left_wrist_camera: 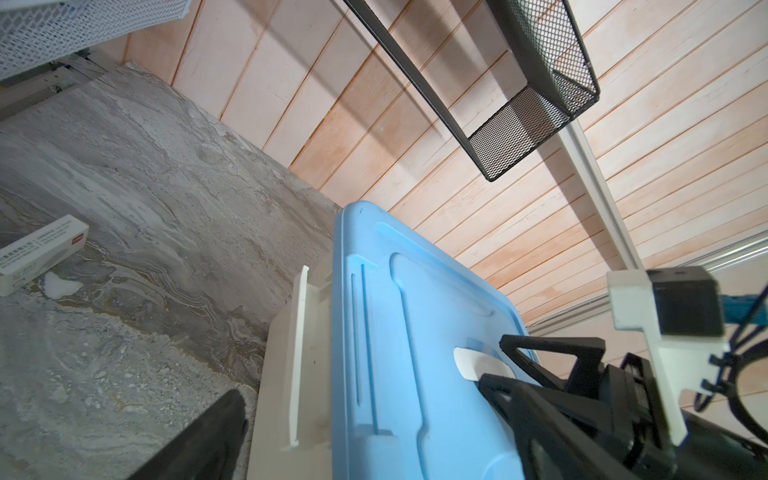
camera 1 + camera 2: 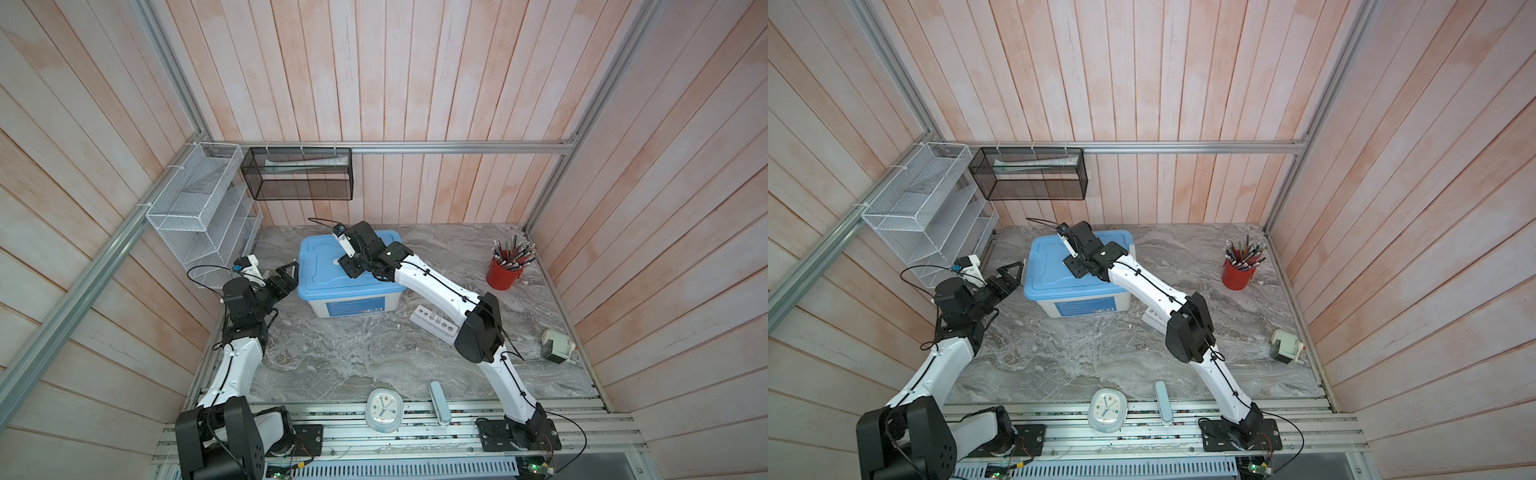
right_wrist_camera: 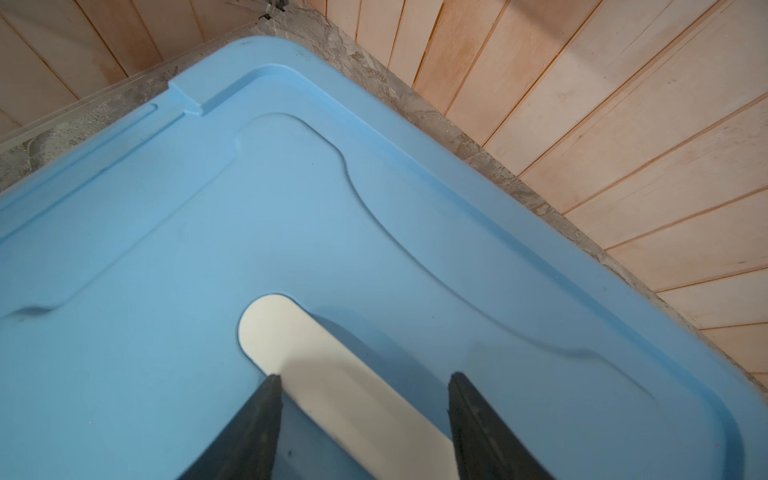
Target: Organize the chemistry lab equipment
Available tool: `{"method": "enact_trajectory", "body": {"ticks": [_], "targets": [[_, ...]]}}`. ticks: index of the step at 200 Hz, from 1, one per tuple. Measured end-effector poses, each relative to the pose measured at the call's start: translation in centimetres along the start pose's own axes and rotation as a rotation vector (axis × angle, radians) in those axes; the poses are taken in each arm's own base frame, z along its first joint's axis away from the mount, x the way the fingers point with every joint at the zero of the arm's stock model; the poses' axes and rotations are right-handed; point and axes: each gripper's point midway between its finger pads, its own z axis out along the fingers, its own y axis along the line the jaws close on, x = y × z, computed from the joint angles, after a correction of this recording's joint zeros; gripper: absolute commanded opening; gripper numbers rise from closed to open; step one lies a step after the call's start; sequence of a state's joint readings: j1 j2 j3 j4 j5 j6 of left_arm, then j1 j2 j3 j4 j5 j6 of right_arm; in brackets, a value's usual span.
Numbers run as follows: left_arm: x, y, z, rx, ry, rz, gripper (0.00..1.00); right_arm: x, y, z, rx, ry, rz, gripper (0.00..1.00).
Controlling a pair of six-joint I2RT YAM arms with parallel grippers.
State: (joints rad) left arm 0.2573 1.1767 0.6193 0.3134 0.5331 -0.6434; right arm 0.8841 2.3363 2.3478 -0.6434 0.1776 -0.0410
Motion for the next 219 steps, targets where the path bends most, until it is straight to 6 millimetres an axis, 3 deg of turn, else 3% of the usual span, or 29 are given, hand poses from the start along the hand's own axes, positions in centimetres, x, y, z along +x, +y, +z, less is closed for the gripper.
{"method": "enact_trajectory", "body": {"ticks": [92,141,219], "targets": [[1.2,0.5,1.3,0.012,0.041,-0.026,1.0,0.6,-0.4,-0.1,0.005,-0.029,0.066,0.63],[2.5,1.9,2.4,-0.009,0.079,-0.049,1.0,1.2,-1.2,-0.5,0.009,-0.039,0.098,0.63],[2.6,1.9,4.6,0.014,0.102,-0.044,1.0,1.5,-1.5,-0.5,-0.009,-0.043,0.129,0.62]]}}
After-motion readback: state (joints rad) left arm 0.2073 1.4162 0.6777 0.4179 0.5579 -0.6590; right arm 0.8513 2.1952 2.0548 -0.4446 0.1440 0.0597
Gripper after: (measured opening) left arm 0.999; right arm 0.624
